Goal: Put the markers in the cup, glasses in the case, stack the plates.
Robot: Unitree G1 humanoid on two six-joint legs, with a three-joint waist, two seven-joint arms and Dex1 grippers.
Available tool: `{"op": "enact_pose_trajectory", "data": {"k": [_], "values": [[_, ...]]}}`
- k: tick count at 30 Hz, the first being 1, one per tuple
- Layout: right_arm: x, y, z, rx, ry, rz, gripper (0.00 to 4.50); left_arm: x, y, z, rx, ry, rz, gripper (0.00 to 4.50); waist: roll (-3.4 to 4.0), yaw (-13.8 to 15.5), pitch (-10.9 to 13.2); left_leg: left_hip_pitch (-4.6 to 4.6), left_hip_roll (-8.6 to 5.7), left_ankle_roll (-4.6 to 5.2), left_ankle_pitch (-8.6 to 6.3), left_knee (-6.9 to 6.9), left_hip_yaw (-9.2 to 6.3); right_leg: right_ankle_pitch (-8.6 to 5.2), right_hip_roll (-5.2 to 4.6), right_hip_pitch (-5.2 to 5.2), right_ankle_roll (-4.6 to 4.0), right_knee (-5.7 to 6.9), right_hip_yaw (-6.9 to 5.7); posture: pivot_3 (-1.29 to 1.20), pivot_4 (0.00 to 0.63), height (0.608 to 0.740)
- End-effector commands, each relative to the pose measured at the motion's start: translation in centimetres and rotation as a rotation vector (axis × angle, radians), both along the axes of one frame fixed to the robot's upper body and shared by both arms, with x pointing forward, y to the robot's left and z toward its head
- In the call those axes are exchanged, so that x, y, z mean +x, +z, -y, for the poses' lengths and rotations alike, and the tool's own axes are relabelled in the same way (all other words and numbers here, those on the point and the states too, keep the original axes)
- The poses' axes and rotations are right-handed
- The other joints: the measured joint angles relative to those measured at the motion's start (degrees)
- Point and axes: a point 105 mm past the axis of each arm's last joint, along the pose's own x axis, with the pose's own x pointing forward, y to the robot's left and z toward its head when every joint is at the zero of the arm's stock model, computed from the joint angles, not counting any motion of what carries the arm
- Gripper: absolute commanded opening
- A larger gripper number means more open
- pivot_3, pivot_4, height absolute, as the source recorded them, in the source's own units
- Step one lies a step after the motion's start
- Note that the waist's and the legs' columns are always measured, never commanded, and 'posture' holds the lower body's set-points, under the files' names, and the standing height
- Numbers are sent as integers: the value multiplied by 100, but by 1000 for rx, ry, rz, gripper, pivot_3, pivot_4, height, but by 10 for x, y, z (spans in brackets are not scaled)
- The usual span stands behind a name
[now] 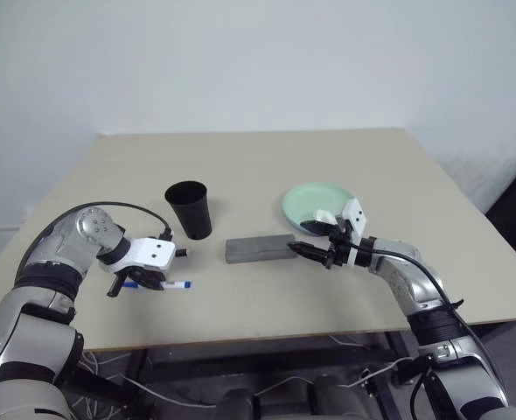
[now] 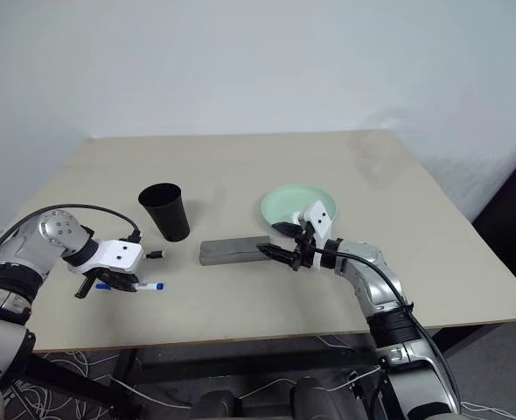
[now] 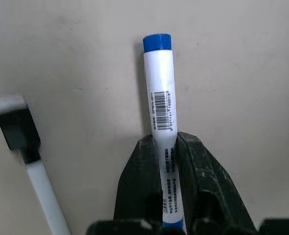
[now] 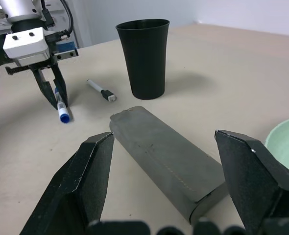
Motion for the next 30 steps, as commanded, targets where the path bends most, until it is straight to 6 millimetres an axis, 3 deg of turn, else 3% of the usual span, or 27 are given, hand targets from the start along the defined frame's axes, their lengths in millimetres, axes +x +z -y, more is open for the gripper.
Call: {"op": "enact_pose_trajectory", "data": {"k": [1,3,7,11,13,20,25,30], "values": [[1,19,-2,21,10,64,3592,8,28,35,-233,-37,80,72,-3,0,1,-5,0,0,0,1,0,0,-2,-3,0,0,0,0,0,737],[1,20,-2,21,12,66,3592,12,57,58,-440,-6,122,72,-13,-1,1,-19,1,-1,-1,2,0,2,-4,-13,3,-2,1,0,0,737],[1,21,-2,19,18,70,3592,16,114,84,-805,66,222,72,-21,-5,4,-43,2,-9,-6,-2,-2,9,-4,-39,17,-4,-3,0,0,737],[3,23,-3,16,26,74,3592,23,150,84,-1072,198,343,72,-18,-40,4,-35,8,-17,-11,-22,0,9,2,-48,20,-1,-5,0,0,737],[3,23,-5,14,35,76,3592,37,164,75,-1169,311,491,72,-18,-38,4,-26,13,-17,-11,-26,-2,9,7,-45,20,2,-8,0,0,737],[4,26,-9,12,56,82,3592,73,162,38,-1191,588,891,72,-18,-31,3,11,9,-19,-9,-20,-7,10,6,-4,16,-5,-17,0,0,737],[4,26,-9,12,61,84,3592,89,150,25,-1184,691,990,72,-22,4,3,-5,3,-22,-10,-18,-8,10,4,-6,16,-16,-18,0,0,737],[4,26,-8,12,56,85,3592,99,135,28,-1178,732,971,72,-23,0,2,-15,-2,-27,-13,-18,-10,10,-1,-7,19,-25,-20,0,0,737]]}}
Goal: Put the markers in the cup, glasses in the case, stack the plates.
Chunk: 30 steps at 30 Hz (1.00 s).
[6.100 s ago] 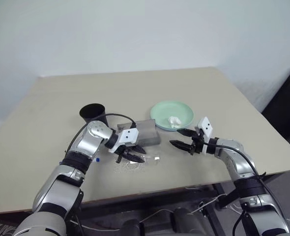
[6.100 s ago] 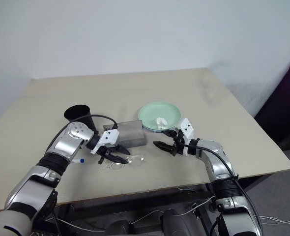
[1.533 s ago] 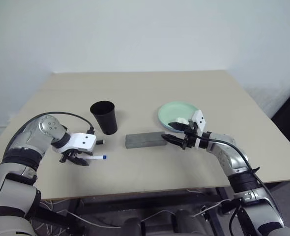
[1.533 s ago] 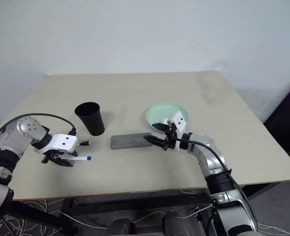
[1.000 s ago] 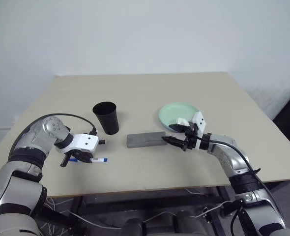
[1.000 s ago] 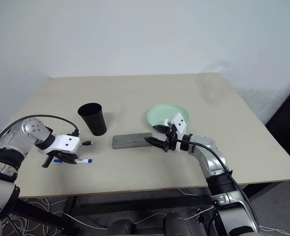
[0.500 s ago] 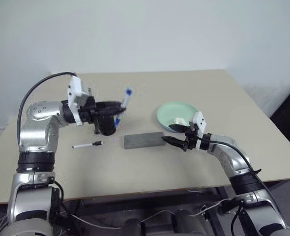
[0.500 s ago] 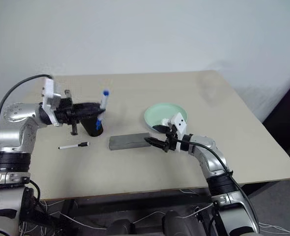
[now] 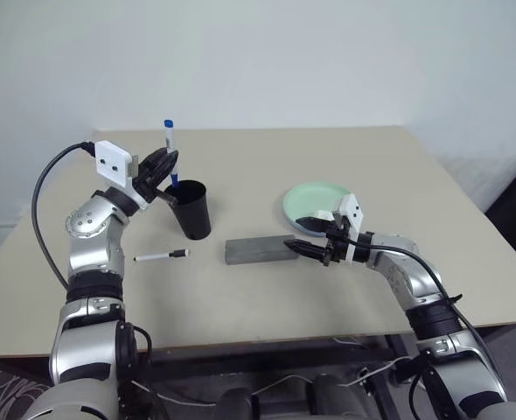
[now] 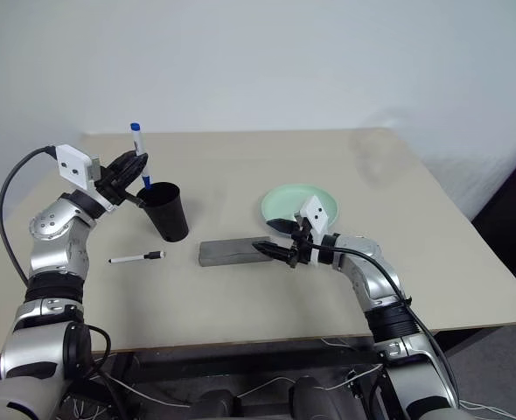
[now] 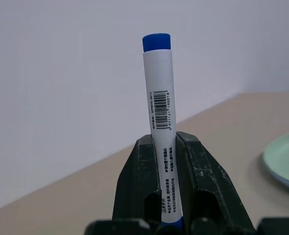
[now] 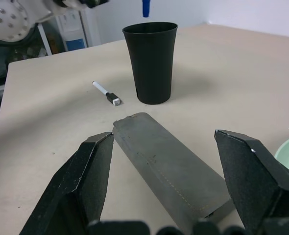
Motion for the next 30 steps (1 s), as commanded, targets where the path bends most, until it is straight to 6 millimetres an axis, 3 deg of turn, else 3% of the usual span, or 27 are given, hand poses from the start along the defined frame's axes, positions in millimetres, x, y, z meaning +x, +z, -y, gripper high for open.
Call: {"op": "enact_pose_trajectory", "data": {"k": [1,5,6,8,13,22,26,30], "values": [[2,16,0,13,4,63,3592,7,11,5,8,4,49,72,0,-1,0,1,0,-1,-1,0,2,0,0,0,0,0,1,0,0,737],[2,16,2,15,-9,64,3592,10,6,7,-16,-11,25,72,0,-3,0,3,2,-1,-1,-2,1,0,1,-2,0,6,-1,0,0,737],[1,16,2,15,-12,64,3592,11,5,8,-18,-15,22,632,0,-4,0,4,3,-1,-1,-2,0,0,2,-3,0,7,-2,0,0,737],[2,16,3,15,-16,63,3592,12,4,9,-20,-21,17,1113,0,-3,0,3,3,-1,-1,-1,0,0,2,-3,0,7,-2,0,0,737],[2,15,3,15,-19,62,3592,13,5,10,-14,-21,21,2811,-1,-3,0,2,3,-1,-1,-1,0,0,2,-2,1,6,-1,0,0,737],[3,15,1,14,-13,61,3592,3,32,8,83,-133,38,2811,-1,-17,1,1,3,-1,-1,-1,0,0,2,-3,0,6,-1,0,0,737],[3,16,1,11,-7,61,3592,-15,29,-7,303,-280,-144,2811,-2,-57,2,3,7,0,-1,-9,1,0,6,-8,0,8,-1,0,0,737],[4,15,0,9,-2,60,3592,-46,17,-18,468,-470,-415,2811,-1,-75,3,5,9,0,-1,-18,1,-2,6,-9,-1,6,-1,0,0,737]]}}
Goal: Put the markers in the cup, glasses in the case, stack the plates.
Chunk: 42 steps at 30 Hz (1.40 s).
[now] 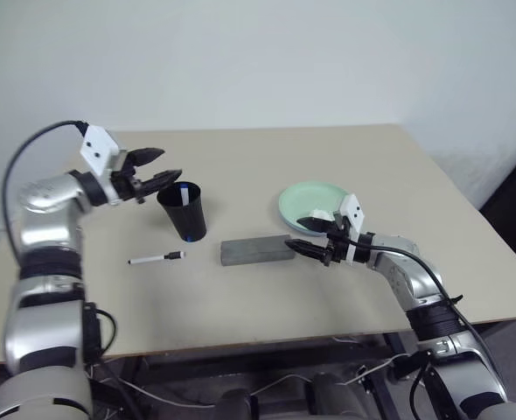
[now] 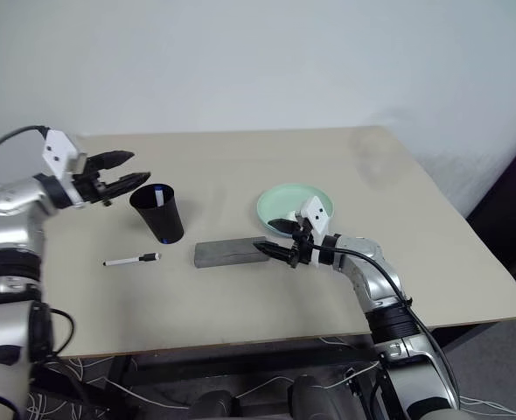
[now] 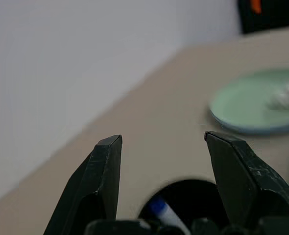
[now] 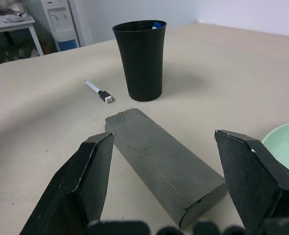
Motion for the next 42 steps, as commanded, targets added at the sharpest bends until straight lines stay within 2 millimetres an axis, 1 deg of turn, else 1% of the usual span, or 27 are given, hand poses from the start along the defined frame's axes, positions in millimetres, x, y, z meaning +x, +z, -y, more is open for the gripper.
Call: {"op": "enact_pose_trajectory", "data": {"k": [1,3,6,10,12,15,19,25,28,31,36,39,42], "values": [[3,16,-2,12,12,61,3592,-20,0,-2,169,-136,-169,2811,1,2,1,0,0,0,0,0,0,-1,-1,0,0,-1,0,0,0,737],[4,16,-4,14,15,62,3592,-27,-12,-16,300,-118,-285,2811,0,11,1,-1,0,0,0,2,-4,-2,-2,1,1,1,-2,0,0,737],[5,16,-5,16,16,62,3592,-31,-26,-28,408,-103,-386,2811,-1,31,2,-1,0,0,0,7,-6,-6,-3,2,-5,2,-4,0,0,737],[6,17,-6,19,14,65,3592,-31,-50,-31,508,-113,-471,2811,-1,33,2,-2,2,0,0,8,-5,-8,-3,0,-9,4,-5,0,0,737],[7,17,-6,19,12,66,3592,-30,-58,-32,545,-109,-486,2811,-1,37,2,-6,2,0,0,7,-5,-6,-3,-4,-6,4,-6,0,0,737],[6,17,-4,18,9,67,3592,-22,-75,-34,636,-73,-490,2811,-3,41,1,-15,2,1,0,7,-3,-2,-3,-15,1,4,-4,0,0,737],[6,17,-3,15,4,68,3592,-14,-88,-28,650,-55,-485,2811,-4,68,1,-22,1,1,0,7,1,-2,-3,-22,2,6,-2,0,0,737],[7,17,-2,13,-1,70,3592,-6,-96,-16,640,-47,-472,2811,-6,70,2,-25,0,1,0,8,2,-1,-2,-24,3,6,-1,0,0,737],[6,17,-1,14,-8,72,3592,1,-102,-7,650,-45,-431,2811,-6,71,2,-25,0,1,0,8,1,-1,-3,-23,3,7,-1,0,0,737],[6,17,-1,16,-13,72,3592,0,-109,-4,644,-53,-452,2811,-7,70,2,-26,-1,1,0,10,1,-1,-3,-23,3,7,0,0,0,737],[6,16,-1,19,-19,73,3592,-9,-122,-6,644,-66,-523,2811,-7,62,2,-25,0,2,0,8,2,-1,-2,-24,4,8,1,0,0,737],[6,16,0,20,-22,72,3592,-12,-124,-8,641,-66,-542,2230,-7,65,2,-25,0,2,0,9,2,-1,-1,-23,3,8,1,0,0,737],[6,16,-1,19,-23,72,3592,-15,-125,-12,637,-61,-555,1203,-7,69,1,-25,-1,2,0,11,2,-1,-1,-22,4,8,2,0,0,737]]}}
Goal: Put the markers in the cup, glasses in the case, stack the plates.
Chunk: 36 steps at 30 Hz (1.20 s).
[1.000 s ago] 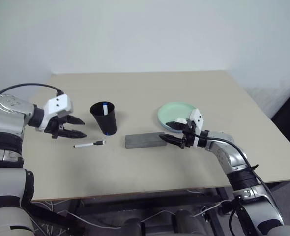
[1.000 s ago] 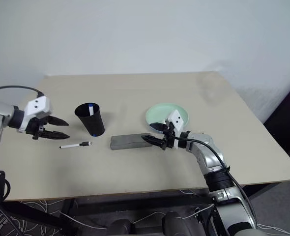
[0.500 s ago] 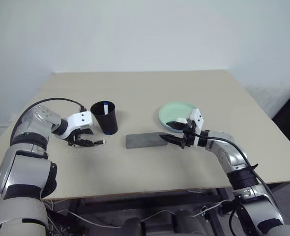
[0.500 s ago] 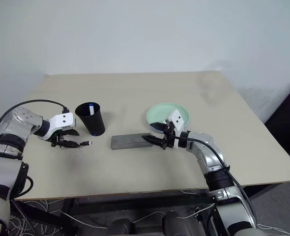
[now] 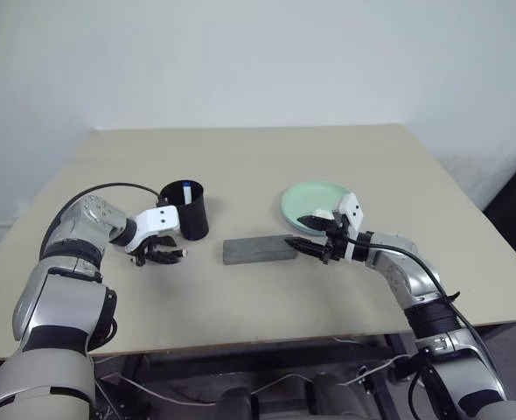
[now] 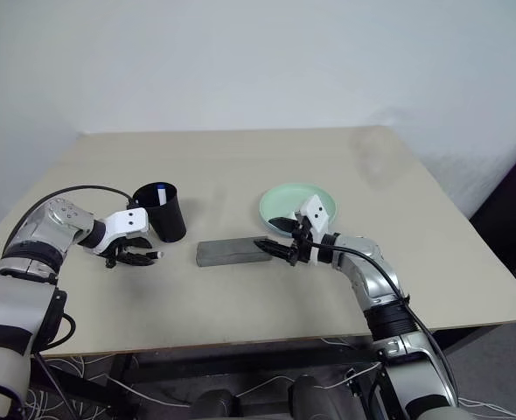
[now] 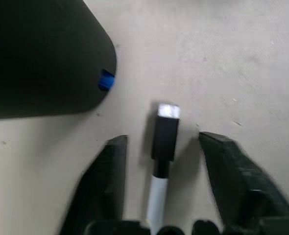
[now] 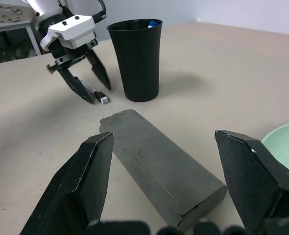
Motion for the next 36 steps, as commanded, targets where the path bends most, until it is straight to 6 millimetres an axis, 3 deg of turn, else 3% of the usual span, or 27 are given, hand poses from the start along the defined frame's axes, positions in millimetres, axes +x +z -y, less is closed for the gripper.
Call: {"op": "enact_pose_trajectory", "data": {"k": [1,3,4,9,12,16,22,25,30,33,36], "values": [[1,18,-1,17,2,73,3592,-1,5,-6,-1,14,12,865,0,3,0,0,0,0,0,0,-1,0,0,0,0,0,0,0,0,737],[1,18,-2,17,4,73,3592,-1,5,-7,-6,18,17,162,0,2,0,0,0,0,0,1,0,0,0,1,0,0,1,0,0,737],[1,18,-2,17,5,73,3592,-1,5,-8,-8,18,21,72,0,2,0,0,0,0,0,1,0,0,0,1,0,0,0,0,0,737],[2,18,-3,15,10,74,3592,-1,7,-8,-35,16,37,73,0,2,0,1,0,0,0,1,-1,0,0,0,0,3,0,0,0,737],[2,18,-3,14,13,75,3592,-3,16,2,-134,-11,17,73,0,1,0,1,0,0,0,1,1,0,0,0,0,3,0,0,0,737],[2,18,-2,13,14,76,3592,-6,44,34,-400,-130,-1,73,-1,5,0,-1,0,0,0,2,0,0,0,0,-1,2,-1,0,0,737],[1,17,-5,14,24,72,3592,-12,99,73,-739,-246,127,73,-2,-12,0,-4,3,0,-1,9,-2,0,-4,0,0,4,4,0,0,737],[0,17,-7,15,33,72,3592,-1,146,86,-980,-205,335,73,-2,-11,0,-3,4,0,0,11,-3,1,-1,-2,0,8,1,0,0,737],[-1,18,-9,16,46,74,3592,23,184,72,-1133,6,689,73,0,-5,0,18,5,0,0,11,-9,1,-1,13,0,9,-5,0,0,737],[-1,19,-10,16,54,75,3592,38,189,56,-1104,150,894,73,1,-3,0,29,5,-1,0,11,-8,2,-1,23,-1,7,-5,0,0,737],[-1,20,-11,18,58,78,3592,44,187,50,-1099,206,964,73,0,3,0,27,1,-2,1,11,-7,2,-1,25,-1,7,-5,0,0,737]]}}
